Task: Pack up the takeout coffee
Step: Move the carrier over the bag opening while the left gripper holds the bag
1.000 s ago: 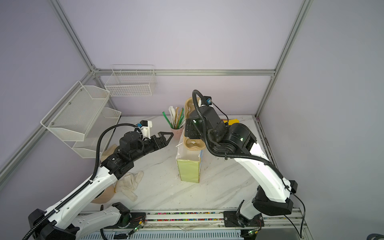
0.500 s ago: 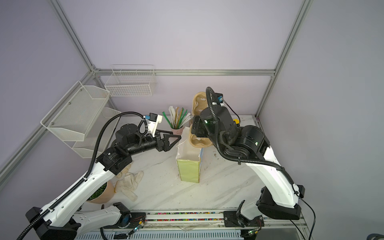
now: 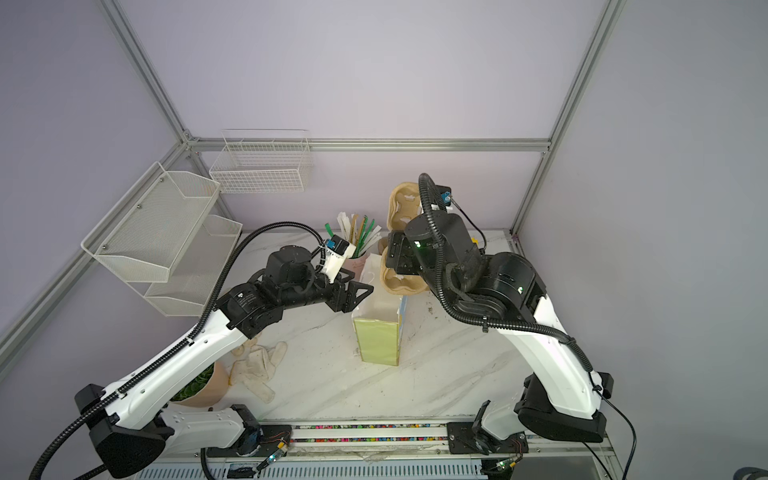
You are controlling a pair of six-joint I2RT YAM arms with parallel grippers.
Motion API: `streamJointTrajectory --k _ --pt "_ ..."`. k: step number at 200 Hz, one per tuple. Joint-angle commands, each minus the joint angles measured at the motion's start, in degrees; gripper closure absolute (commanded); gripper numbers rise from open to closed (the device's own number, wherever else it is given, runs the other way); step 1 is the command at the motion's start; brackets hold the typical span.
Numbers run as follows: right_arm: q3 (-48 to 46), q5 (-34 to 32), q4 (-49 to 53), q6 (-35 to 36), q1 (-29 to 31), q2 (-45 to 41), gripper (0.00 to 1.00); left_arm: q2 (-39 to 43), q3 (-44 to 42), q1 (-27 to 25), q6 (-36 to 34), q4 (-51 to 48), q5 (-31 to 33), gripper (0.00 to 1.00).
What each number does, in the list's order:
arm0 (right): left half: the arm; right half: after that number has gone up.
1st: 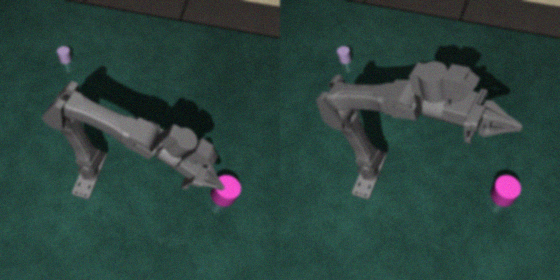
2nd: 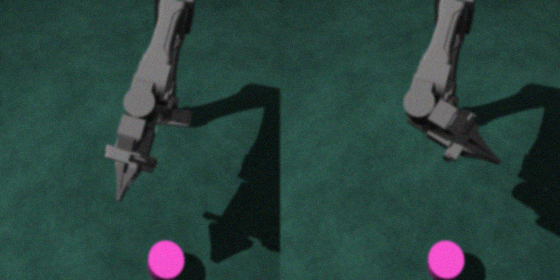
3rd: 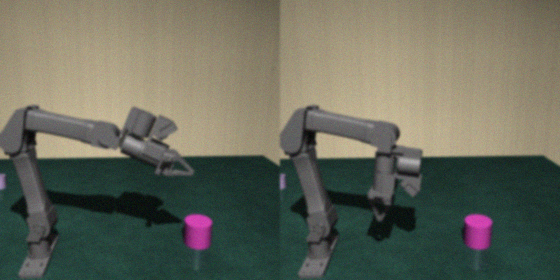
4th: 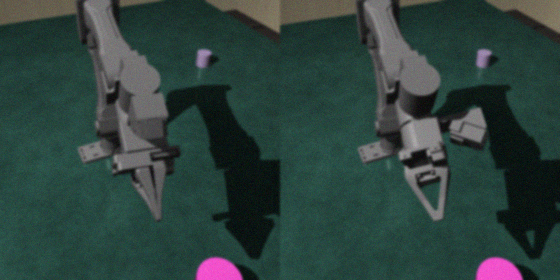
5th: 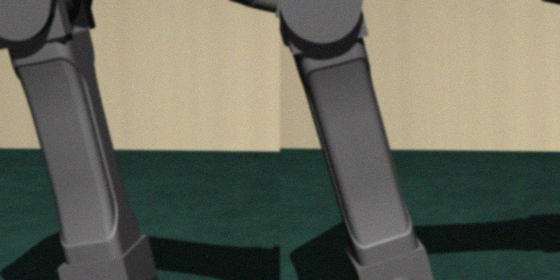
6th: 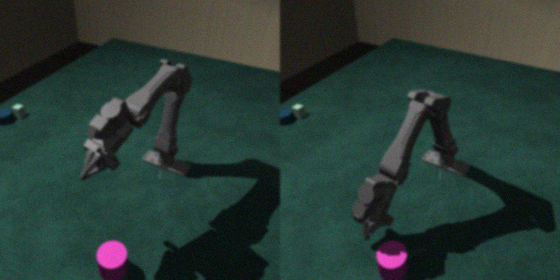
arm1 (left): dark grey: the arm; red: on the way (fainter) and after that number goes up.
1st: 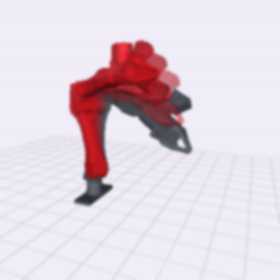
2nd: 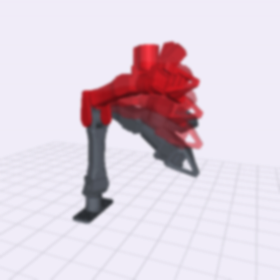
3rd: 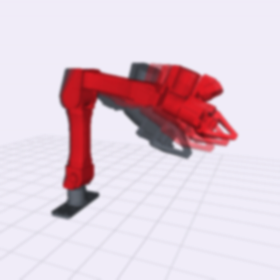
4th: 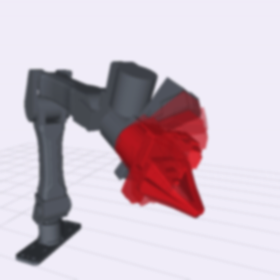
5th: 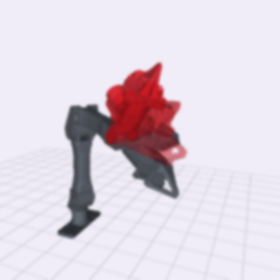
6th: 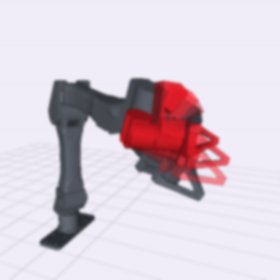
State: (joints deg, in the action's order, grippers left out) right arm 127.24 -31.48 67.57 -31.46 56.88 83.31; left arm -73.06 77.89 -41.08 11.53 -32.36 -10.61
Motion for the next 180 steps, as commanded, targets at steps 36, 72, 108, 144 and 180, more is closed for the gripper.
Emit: streamJointTrajectory --k 36,72,108,144,180 --pt "-0.68 -0.68 0.02 -0.26 -0.23 -0.43 0.21 -1.54 7.71 -0.4 -0.34 -0.86 4.44 0.59" --pt "-0.83 0.42 -0.33 -0.48 -0.28 0.22 0.21 -0.83 6.83 -0.39 2.79 1.04 4.97 0.86" --pt "-3.55 6.42 -4.79 -1.53 -0.23 1.39 0.21 1.07 2.41 -0.34 8.14 4.96 6.04 1.0" --pt "-6.74 11.7 -9.17 -2.95 -0.22 3.4 0.21 6.96 -6.94 -0.15 15.91 12.96 8.24 1.0" --pt "-9.46 11.74 -12.5 -4.74 -0.29 3.83 0.21 11.97 -16.97 -0.11 23.09 21.7 9.16 1.0"
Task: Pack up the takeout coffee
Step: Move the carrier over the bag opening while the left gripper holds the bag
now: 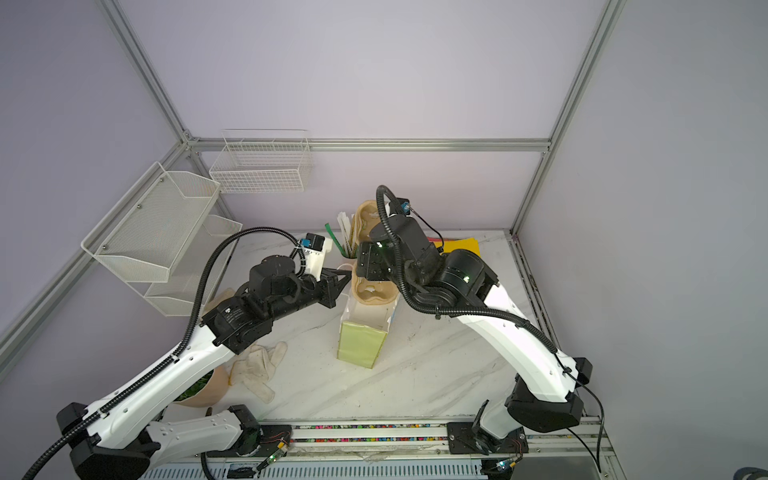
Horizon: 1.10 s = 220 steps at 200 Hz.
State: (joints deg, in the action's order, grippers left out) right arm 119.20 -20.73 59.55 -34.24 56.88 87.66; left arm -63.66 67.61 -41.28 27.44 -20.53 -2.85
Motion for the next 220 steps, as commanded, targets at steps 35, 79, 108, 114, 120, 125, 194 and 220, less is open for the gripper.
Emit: streamJointTrajectory --k 35,79,108,114,120,125,194,220 --pt "-4.03 2.8 -7.32 -3.77 -0.29 0.44 0.21 5.08 -14.22 0.06 12.56 16.61 1.81 1.0" --pt "-4.2 4.54 -8.12 -1.6 -0.34 3.51 0.22 6.35 -17.82 0.08 14.7 20.59 1.15 1.0" --pt "-3.96 4.52 -7.56 -0.63 -0.37 4.96 0.22 8.7 -19.77 0.12 14.57 22.29 1.19 1.0" --pt "-4.11 3.99 -7.2 -0.65 -0.36 4.82 0.22 8.96 -19.95 0.08 14.57 22.32 1.18 1.0" --pt "-4.6 3.43 -7.15 -0.53 -0.43 4.6 0.22 9.22 -20.29 0.06 14.72 22.46 0.95 1.0" --pt "-5.18 2.85 -7.31 -0.2 -0.44 4.31 0.22 9.46 -20.64 0.06 14.79 22.71 0.83 1.0" --pt "-8.45 2.1 -6.63 -0.19 -1.67 3.37 0.22 11.78 -25.89 0.06 16.74 24.96 1.36 1.0" --pt "-8.62 1.13 -6.42 -0.65 -1.77 2.55 0.23 12.82 -27.32 0.06 17.14 25.18 2.44 1.0"
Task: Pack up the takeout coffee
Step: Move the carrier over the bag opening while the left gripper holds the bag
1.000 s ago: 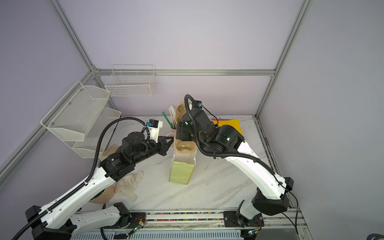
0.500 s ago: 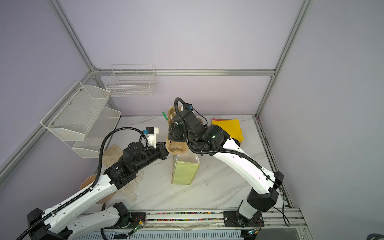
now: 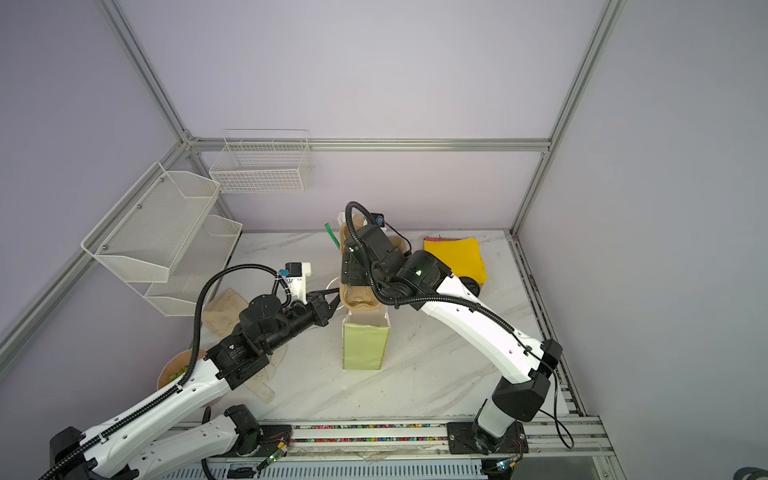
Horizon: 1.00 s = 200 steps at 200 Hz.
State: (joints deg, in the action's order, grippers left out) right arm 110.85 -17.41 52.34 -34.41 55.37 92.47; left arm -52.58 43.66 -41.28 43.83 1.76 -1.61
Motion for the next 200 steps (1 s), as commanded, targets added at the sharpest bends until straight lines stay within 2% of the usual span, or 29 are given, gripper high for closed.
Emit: streamJointTrajectory --k 1,89,129,200 --pt "-0.23 -2.15 0.82 -0.48 -0.27 -2.23 0.23 1.8 -3.47 0.06 0.74 2.89 1.23 1.0" --pt "0.2 -0.62 3.16 -1.59 -0.34 -0.28 0.23 5.81 -8.32 0.06 1.82 5.57 4.77 1.0" --pt "1.67 2.28 4.66 -2.3 -0.29 2.64 0.23 5.73 -9.26 0.07 2.85 6.72 4.94 1.0" --pt "4.48 3.17 13.01 -3.58 -0.31 6.98 0.24 5.94 -10.38 0.06 3.53 9.5 5.87 1.0"
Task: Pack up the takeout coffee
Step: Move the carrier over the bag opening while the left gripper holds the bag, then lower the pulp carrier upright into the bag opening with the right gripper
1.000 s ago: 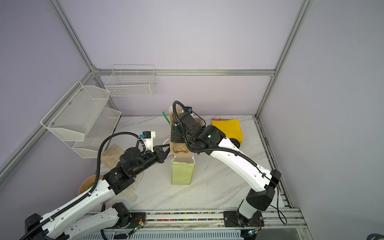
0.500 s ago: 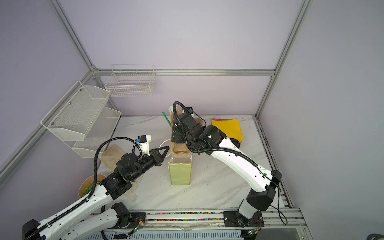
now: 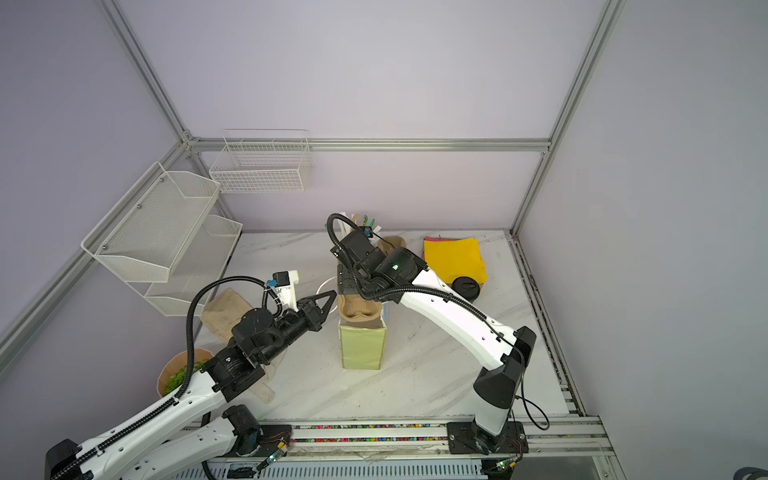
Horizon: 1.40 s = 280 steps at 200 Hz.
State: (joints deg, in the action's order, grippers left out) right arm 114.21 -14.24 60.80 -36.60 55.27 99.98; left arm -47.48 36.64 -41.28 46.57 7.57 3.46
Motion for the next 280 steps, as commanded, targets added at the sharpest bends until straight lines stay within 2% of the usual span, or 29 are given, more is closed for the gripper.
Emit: streamJointTrajectory --k 1,67,134,166,225,280 --pt "1.06 0.0 4.62 -1.43 -0.22 -0.56 0.24 0.87 -3.39 0.06 0.8 3.68 0.78 1.0" --pt "1.49 -0.36 7.18 -3.2 -0.87 -0.83 0.25 2.0 -6.13 -0.29 1.86 4.47 1.7 1.0" --pt "-0.01 1.22 6.49 -8.81 -0.92 -2.03 0.26 4.37 -6.87 -1.82 4.29 2.99 7.37 1.0" --pt "3.19 1.25 8.66 -11.53 -0.92 -0.32 0.26 3.18 -5.21 -4.59 4.5 2.27 10.36 1.0" --pt "7.6 -0.74 11.85 -14.75 -0.93 0.06 0.26 0.34 -1.23 -12.14 4.54 -0.84 21.79 1.0" --pt "7.41 0.87 15.12 -16.29 -0.84 1.27 0.26 -0.82 -0.17 -12.87 4.4 0.79 23.19 1.0"
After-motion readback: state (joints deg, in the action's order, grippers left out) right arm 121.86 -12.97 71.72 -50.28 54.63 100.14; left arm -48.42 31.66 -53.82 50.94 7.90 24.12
